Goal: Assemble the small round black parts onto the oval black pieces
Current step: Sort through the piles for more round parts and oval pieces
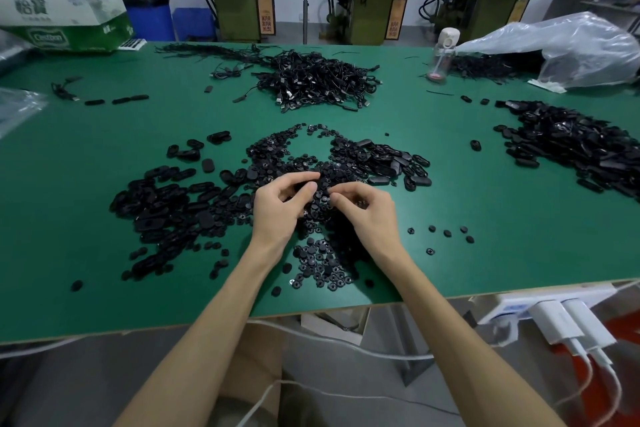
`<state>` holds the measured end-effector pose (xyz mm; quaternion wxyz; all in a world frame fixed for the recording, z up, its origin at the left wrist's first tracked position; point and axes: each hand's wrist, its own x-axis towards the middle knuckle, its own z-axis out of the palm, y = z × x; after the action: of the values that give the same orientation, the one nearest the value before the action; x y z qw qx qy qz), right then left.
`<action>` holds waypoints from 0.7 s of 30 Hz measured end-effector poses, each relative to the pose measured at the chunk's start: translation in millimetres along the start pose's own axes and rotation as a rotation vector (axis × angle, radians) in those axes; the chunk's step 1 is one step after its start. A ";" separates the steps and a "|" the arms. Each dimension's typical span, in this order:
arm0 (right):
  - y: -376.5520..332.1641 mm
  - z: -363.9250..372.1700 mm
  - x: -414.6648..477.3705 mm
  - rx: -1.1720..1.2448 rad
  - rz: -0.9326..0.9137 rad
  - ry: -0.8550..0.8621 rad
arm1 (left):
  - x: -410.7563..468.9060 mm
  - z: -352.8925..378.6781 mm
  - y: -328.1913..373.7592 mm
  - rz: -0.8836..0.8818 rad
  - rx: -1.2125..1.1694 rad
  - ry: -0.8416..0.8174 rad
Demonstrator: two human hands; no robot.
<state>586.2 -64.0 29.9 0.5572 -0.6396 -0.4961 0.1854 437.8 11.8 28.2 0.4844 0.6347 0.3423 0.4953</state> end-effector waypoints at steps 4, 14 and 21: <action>2.5 -1.4 1.0 0.051 0.026 0.015 | -0.2 0.6 -0.6 -0.008 -0.036 -0.025; 4.7 -1.8 0.2 0.180 0.051 0.014 | 2.2 -0.6 -5.5 -0.055 -0.082 -0.028; 5.9 -0.1 -0.4 0.285 0.096 0.017 | 1.5 0.4 -1.6 -0.011 0.005 -0.052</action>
<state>588.6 -63.7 24.5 0.6372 -0.5784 -0.4289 0.2748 438.7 13.5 27.1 0.4941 0.6468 0.3344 0.4750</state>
